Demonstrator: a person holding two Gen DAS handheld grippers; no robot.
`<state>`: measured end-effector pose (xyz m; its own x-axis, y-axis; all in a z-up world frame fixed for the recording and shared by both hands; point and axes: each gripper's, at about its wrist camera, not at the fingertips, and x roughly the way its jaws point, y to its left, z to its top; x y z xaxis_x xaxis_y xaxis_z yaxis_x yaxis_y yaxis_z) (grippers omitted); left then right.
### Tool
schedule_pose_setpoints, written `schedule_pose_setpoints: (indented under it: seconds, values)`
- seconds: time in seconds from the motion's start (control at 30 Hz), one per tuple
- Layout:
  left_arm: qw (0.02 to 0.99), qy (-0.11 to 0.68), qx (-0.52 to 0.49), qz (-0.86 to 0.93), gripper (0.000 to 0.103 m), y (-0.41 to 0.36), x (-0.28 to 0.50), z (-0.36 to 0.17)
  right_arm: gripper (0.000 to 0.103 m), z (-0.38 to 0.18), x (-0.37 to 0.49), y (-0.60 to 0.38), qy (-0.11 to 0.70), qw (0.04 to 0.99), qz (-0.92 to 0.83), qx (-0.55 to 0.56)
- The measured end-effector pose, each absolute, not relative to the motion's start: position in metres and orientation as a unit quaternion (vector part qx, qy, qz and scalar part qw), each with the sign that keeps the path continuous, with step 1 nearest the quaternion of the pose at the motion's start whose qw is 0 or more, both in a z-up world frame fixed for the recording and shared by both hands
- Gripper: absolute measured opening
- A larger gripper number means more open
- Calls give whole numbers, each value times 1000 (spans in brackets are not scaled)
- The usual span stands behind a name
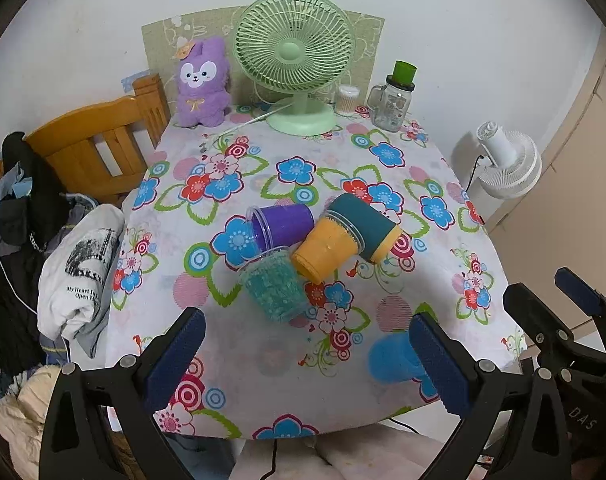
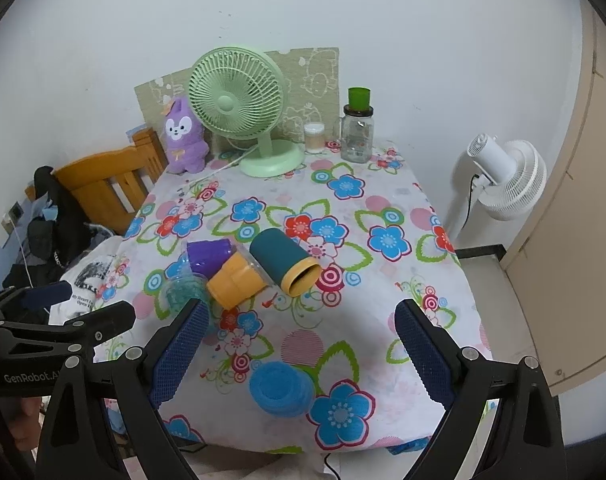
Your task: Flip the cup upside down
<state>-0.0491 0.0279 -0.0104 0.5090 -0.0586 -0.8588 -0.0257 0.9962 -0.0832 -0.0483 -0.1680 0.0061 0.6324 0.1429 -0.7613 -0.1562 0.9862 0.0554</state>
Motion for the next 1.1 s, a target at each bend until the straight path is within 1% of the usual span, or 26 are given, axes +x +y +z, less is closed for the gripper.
schedule_pose_setpoints:
  seconds: [1.1]
  values:
    - [874,486,-29,-1,103,27,-41,-4,96,8,-40,-167,412,907,86,-11]
